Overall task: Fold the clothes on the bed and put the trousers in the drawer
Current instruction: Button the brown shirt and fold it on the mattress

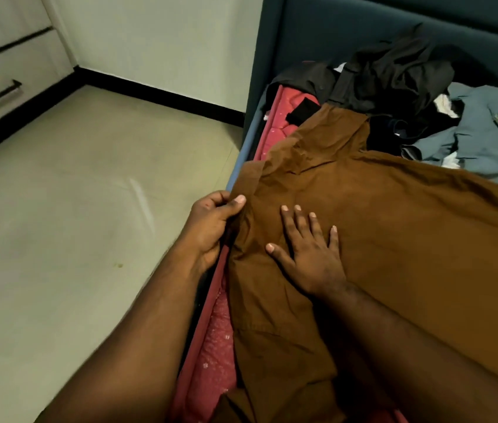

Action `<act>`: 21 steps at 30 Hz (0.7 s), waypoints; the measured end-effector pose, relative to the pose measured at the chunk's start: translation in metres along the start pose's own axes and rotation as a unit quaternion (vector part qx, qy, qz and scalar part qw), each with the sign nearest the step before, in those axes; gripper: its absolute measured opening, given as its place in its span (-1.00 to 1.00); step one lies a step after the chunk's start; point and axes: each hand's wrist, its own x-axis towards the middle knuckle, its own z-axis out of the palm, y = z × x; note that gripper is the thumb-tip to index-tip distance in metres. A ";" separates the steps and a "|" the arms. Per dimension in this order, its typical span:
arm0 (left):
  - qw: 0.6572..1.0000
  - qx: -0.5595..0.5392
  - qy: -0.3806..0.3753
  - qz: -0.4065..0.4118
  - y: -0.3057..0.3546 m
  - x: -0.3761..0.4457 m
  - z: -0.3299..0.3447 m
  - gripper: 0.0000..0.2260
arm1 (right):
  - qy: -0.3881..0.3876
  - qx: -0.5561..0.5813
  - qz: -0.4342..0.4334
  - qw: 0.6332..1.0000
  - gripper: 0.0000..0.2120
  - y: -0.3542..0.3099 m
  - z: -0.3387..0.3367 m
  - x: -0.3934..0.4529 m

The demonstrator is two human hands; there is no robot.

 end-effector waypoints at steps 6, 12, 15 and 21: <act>0.971 0.190 0.012 0.146 -0.003 0.001 0.002 -0.99 | 0.026 -0.035 -0.002 0.999 -0.19 -0.008 0.002 0.000; 0.740 0.603 0.163 0.249 -0.020 -0.010 0.004 -0.58 | -0.040 0.000 -0.002 0.999 -0.07 -0.007 -0.007 0.005; 0.587 0.736 0.132 0.312 -0.034 -0.029 0.032 -0.39 | -0.013 -0.021 -0.019 1.000 -0.11 0.000 -0.006 -0.005; 0.576 0.789 -0.090 0.195 -0.071 -0.025 0.007 -0.27 | -0.019 -0.043 0.004 0.999 -0.20 0.086 -0.016 -0.048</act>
